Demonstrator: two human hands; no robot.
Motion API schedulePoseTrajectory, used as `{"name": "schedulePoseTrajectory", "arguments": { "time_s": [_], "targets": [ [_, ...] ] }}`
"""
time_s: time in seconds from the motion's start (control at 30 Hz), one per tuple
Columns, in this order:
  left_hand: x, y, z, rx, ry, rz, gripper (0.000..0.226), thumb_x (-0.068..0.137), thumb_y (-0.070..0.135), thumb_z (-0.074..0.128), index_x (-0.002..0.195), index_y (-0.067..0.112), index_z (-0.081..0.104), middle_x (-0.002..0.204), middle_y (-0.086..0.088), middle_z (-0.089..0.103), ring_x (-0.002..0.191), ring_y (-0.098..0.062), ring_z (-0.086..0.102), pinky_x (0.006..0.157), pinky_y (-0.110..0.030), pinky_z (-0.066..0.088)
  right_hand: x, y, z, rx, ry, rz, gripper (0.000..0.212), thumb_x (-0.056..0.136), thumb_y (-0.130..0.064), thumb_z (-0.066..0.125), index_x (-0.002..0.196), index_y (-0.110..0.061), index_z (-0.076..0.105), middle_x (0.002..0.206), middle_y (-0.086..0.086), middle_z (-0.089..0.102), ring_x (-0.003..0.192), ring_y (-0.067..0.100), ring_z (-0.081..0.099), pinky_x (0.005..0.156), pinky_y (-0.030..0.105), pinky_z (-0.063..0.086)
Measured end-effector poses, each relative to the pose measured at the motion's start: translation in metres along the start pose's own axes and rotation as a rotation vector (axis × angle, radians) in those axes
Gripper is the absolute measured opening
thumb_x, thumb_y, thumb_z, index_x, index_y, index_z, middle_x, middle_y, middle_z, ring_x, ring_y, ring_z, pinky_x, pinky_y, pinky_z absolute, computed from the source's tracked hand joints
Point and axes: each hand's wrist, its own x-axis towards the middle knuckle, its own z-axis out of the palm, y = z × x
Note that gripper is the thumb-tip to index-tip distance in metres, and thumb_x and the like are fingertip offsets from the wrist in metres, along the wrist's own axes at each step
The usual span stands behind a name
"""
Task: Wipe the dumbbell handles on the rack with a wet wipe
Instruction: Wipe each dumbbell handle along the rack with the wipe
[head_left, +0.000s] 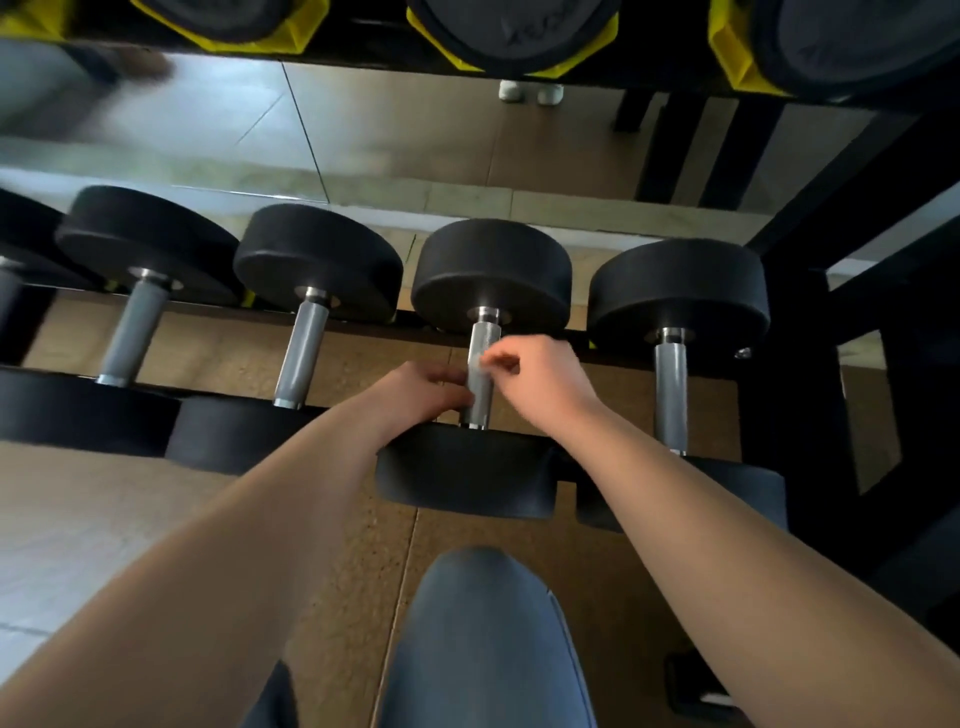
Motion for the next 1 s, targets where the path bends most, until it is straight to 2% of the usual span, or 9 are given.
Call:
{"name": "schedulePoseTrajectory", "arguments": {
  "time_s": [0.13, 0.33, 0.43, 0.53, 0.63, 0.73, 0.83, 0.93, 1.0],
  "targets": [
    [0.004, -0.003, 0.0, 0.012, -0.011, 0.004, 0.038, 0.085, 0.048, 0.075, 0.122, 0.049, 0.067, 0.113, 0.011, 0.065, 0.099, -0.009, 0.06, 0.095, -0.034, 0.045, -0.008, 0.001, -0.006, -0.062, -0.315, -0.018, 0.014, 0.093, -0.028, 0.073, 0.106, -0.033, 0.077, 0.116, -0.007, 0.073, 0.102, 0.006, 0.067, 0.096, 0.035, 0.055],
    [0.012, -0.007, -0.002, -0.003, -0.035, 0.035, 0.034, 0.092, 0.039, 0.07, 0.125, 0.045, 0.067, 0.118, 0.008, 0.066, 0.106, -0.013, 0.059, 0.096, -0.035, 0.044, 0.027, -0.005, -0.003, -0.109, 0.172, -0.014, 0.02, 0.1, -0.028, 0.063, 0.116, -0.031, 0.074, 0.11, -0.007, 0.073, 0.096, 0.011, 0.068, 0.081, 0.033, 0.059],
    [0.012, -0.008, -0.001, -0.035, 0.001, 0.054, 0.036, 0.095, 0.03, 0.067, 0.129, 0.039, 0.068, 0.126, 0.006, 0.067, 0.107, -0.012, 0.057, 0.09, -0.029, 0.04, 0.023, -0.002, 0.004, -0.117, 0.182, -0.059, 0.022, 0.1, -0.024, 0.062, 0.118, -0.028, 0.075, 0.11, -0.005, 0.069, 0.094, 0.01, 0.065, 0.083, 0.029, 0.055],
    [0.012, -0.009, 0.0, -0.098, 0.067, 0.071, 0.029, 0.094, 0.027, 0.066, 0.121, 0.038, 0.073, 0.127, 0.007, 0.068, 0.104, -0.009, 0.053, 0.088, -0.026, 0.039, 0.006, -0.005, 0.001, -0.165, -0.073, -0.153, 0.02, 0.095, -0.019, 0.069, 0.111, -0.027, 0.079, 0.115, -0.006, 0.069, 0.101, 0.01, 0.064, 0.092, 0.03, 0.053],
    [0.012, -0.01, -0.001, -0.095, 0.062, 0.064, 0.031, 0.093, 0.024, 0.065, 0.12, 0.038, 0.074, 0.131, 0.006, 0.068, 0.108, -0.011, 0.056, 0.088, -0.025, 0.041, -0.003, -0.01, -0.008, -0.144, -0.398, -0.036, 0.02, 0.094, -0.025, 0.072, 0.111, -0.033, 0.079, 0.121, -0.013, 0.067, 0.108, 0.003, 0.061, 0.094, 0.022, 0.046],
    [0.01, -0.013, -0.002, -0.186, 0.068, 0.083, 0.03, 0.096, 0.027, 0.065, 0.124, 0.035, 0.072, 0.132, 0.006, 0.066, 0.116, -0.012, 0.057, 0.091, -0.027, 0.041, -0.002, -0.01, -0.002, -0.134, -0.166, -0.052, 0.019, 0.096, -0.028, 0.07, 0.114, -0.032, 0.077, 0.116, -0.011, 0.068, 0.099, 0.001, 0.062, 0.088, 0.023, 0.051],
    [0.012, -0.013, -0.003, -0.231, 0.065, 0.099, 0.03, 0.097, 0.028, 0.063, 0.126, 0.035, 0.069, 0.104, 0.016, 0.065, 0.087, -0.001, 0.057, 0.071, -0.021, 0.043, 0.015, -0.009, 0.008, -0.083, 0.185, 0.004, 0.022, 0.1, -0.024, 0.063, 0.12, -0.028, 0.071, 0.113, -0.009, 0.067, 0.094, 0.001, 0.062, 0.079, 0.016, 0.05],
    [0.014, -0.011, -0.003, -0.219, 0.043, 0.096, 0.03, 0.096, 0.029, 0.065, 0.126, 0.035, 0.067, 0.091, 0.017, 0.059, 0.08, 0.002, 0.054, 0.061, -0.019, 0.039, 0.024, -0.011, 0.011, -0.074, 0.211, 0.072, 0.018, 0.1, -0.022, 0.063, 0.116, -0.027, 0.069, 0.11, -0.008, 0.068, 0.093, 0.002, 0.062, 0.072, 0.011, 0.043],
    [0.014, -0.013, -0.004, -0.235, 0.017, 0.098, 0.031, 0.096, 0.028, 0.065, 0.126, 0.034, 0.066, 0.094, 0.015, 0.061, 0.083, 0.0, 0.055, 0.064, -0.021, 0.041, 0.015, -0.013, 0.006, -0.027, 0.048, 0.108, 0.015, 0.096, -0.019, 0.067, 0.107, -0.03, 0.07, 0.107, -0.011, 0.068, 0.092, 0.0, 0.061, 0.072, 0.011, 0.043]
  ]
}}
